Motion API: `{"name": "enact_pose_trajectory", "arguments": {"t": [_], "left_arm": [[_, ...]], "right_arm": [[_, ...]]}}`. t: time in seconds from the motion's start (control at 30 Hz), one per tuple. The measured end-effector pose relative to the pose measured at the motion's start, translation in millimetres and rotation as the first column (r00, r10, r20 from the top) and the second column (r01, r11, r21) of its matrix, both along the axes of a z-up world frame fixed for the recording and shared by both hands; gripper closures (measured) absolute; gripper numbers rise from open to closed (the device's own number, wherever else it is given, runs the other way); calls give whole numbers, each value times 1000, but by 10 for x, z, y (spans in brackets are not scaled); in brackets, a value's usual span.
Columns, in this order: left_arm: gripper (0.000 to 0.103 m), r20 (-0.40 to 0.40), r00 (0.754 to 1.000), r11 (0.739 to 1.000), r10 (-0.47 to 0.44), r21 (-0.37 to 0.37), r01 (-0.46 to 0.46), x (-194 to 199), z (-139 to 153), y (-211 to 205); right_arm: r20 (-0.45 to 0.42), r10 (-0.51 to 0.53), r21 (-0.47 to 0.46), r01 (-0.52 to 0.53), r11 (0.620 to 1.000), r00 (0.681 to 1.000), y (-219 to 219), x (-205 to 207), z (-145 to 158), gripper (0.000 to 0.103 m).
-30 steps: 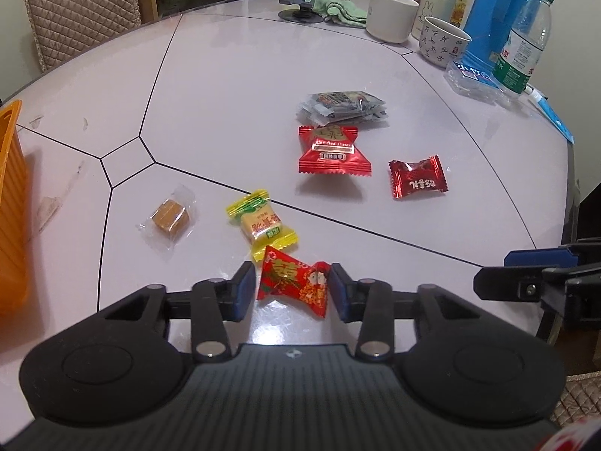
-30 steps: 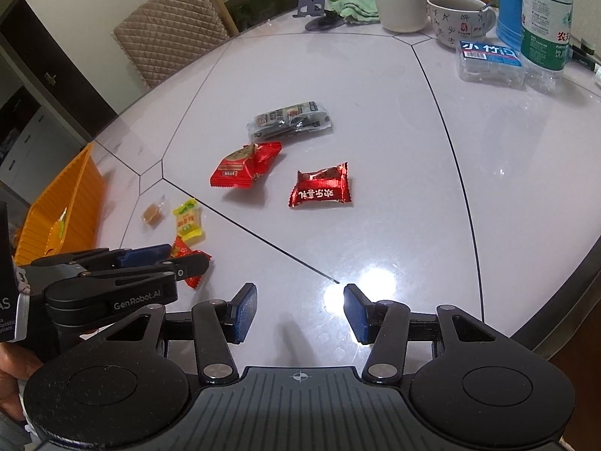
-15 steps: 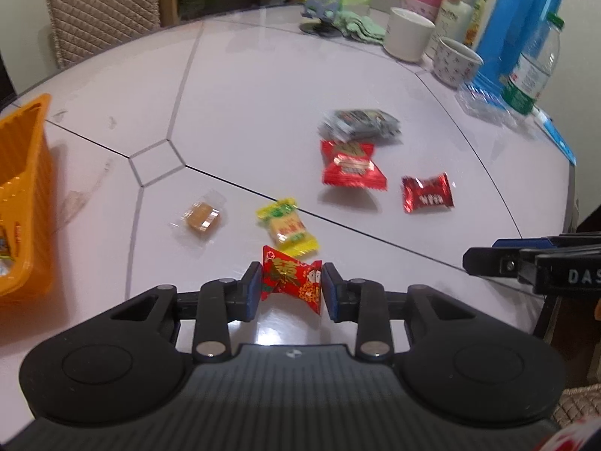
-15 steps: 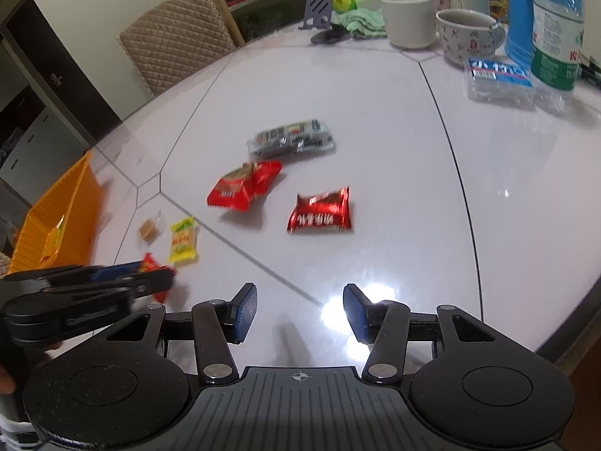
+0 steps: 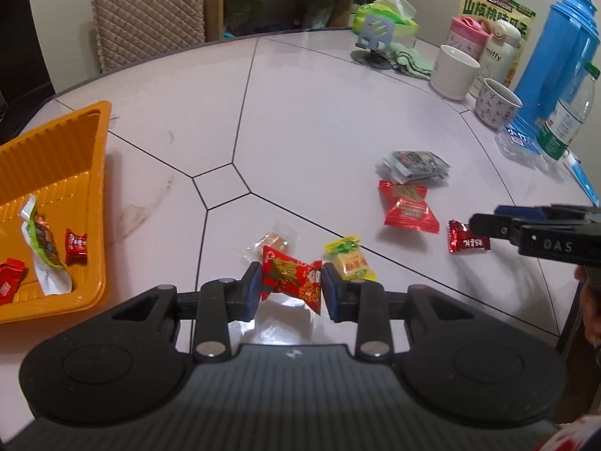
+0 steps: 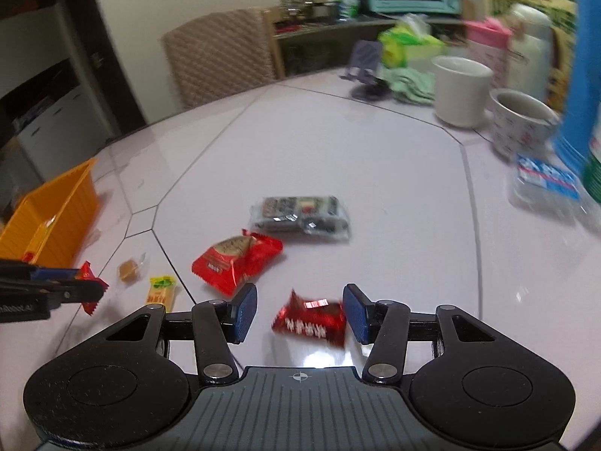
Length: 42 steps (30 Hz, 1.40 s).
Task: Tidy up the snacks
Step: 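Grasp the red-gold packet with the left gripper while the right gripper grasps a dark red candy, then carry the red-gold packet and dark red candy over the orange tray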
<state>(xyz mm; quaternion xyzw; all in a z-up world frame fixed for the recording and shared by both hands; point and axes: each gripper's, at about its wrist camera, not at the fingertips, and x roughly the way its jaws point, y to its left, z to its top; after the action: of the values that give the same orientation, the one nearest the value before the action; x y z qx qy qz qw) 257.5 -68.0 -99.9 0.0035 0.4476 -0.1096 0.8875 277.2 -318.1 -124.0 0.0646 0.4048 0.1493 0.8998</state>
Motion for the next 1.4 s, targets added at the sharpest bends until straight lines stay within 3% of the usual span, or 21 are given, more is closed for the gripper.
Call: {"name": "enact_pose_trajectory", "arguments": {"t": [0.23, 0.4, 0.7, 0.77, 0.83, 1.1, 1.4], "left_arm": [[73, -14, 1000, 1000, 18, 7, -18, -5, -23, 73], [73, -14, 999, 999, 34, 6, -34, 2, -11, 120], [73, -5, 999, 999, 46, 5, -46, 17, 27, 146], [73, -1, 999, 999, 45, 6, -45, 3, 37, 149], [73, 1, 999, 999, 47, 5, -47, -19, 48, 153], [73, 14, 999, 999, 52, 0, -52, -98, 113, 189], [73, 32, 998, 998, 61, -19, -61, -224, 220, 260]], "right_arm": [[-42, 125, -54, -127, 990, 991, 103, 198, -174, 52], [-74, 178, -84, -184, 979, 981, 121, 115, -212, 52], [-56, 115, -102, -120, 988, 992, 151, 16, -239, 52], [-48, 108, -120, -113, 986, 993, 170, 16, -236, 61], [-42, 96, -162, -102, 981, 994, 181, 20, -234, 77], [-62, 50, -146, -58, 988, 997, 123, -5, -173, 79], [-39, 53, -102, -57, 993, 998, 205, -172, 126, 79]]}}
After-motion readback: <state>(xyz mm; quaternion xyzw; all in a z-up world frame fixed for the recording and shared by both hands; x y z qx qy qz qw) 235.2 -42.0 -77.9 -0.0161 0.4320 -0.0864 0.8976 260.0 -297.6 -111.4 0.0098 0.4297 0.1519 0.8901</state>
